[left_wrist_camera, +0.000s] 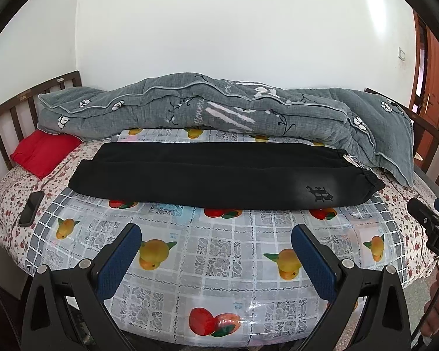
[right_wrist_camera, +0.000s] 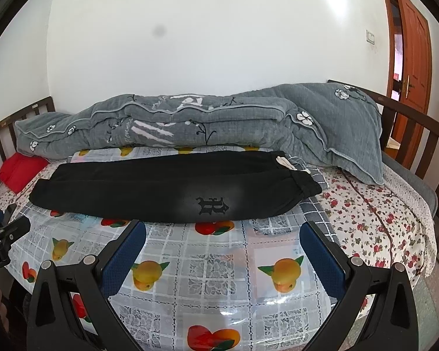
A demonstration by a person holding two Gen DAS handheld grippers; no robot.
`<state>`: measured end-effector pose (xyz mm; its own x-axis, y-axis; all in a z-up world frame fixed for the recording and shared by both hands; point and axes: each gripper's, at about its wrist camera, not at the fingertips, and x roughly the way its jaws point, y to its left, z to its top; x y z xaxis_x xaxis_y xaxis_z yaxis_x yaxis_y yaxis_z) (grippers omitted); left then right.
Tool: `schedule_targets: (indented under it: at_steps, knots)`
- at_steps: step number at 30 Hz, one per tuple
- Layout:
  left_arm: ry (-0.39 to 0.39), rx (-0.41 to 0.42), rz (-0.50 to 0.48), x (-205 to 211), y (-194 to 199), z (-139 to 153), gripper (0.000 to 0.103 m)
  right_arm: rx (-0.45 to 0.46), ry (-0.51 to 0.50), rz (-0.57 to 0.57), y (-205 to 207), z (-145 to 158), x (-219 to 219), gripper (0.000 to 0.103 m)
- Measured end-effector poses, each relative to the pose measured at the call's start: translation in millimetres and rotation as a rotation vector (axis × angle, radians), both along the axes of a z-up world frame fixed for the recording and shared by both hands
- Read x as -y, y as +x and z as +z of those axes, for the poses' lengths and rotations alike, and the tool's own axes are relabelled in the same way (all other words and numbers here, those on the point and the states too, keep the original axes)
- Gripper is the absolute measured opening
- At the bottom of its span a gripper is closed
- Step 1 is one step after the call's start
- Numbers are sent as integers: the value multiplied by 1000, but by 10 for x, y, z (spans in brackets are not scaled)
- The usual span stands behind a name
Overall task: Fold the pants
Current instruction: 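Reach both grippers to the waistband of the black pants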
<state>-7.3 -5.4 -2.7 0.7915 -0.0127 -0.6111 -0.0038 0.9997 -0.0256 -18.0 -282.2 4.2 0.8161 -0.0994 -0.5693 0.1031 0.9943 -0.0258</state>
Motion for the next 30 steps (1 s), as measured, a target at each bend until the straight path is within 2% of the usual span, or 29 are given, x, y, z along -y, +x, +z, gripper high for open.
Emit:
schedule_targets:
  at_steps: [8, 14, 16, 20, 22, 24, 27, 29, 30]
  knots:
    - [-5, 13, 15, -176, 78, -45, 103, 41, -4, 15, 36, -30, -107, 103]
    - [-102, 10, 8, -511, 201, -402, 103, 104, 52, 92, 187, -238, -152, 103]
    - [-119, -24, 8, -619, 291, -610, 103, 83, 69, 95, 284, -388, -153, 103]
    - [-125, -89, 35, -830, 462, -1037, 102, -55, 30, 60, 602, -850, -100, 102]
    - [-152, -113, 54, -971, 527, -1238, 100, -87, 22, 43, 678, -1022, -45, 95]
    - [-215, -150, 58, -1141, 586, -1417, 100, -117, 12, 28, 731, -1190, 35, 92]
    - [-273, -168, 82, -1342, 639, -1542, 97, -114, -16, -16, 796, -1358, 175, 90]
    - [-298, -172, 108, -1512, 700, -1601, 96, -128, -2, -36, 865, -1435, 288, 87]
    - [-312, -177, 111, -1579, 735, -1623, 92, -145, 10, -39, 915, -1474, 354, 86]
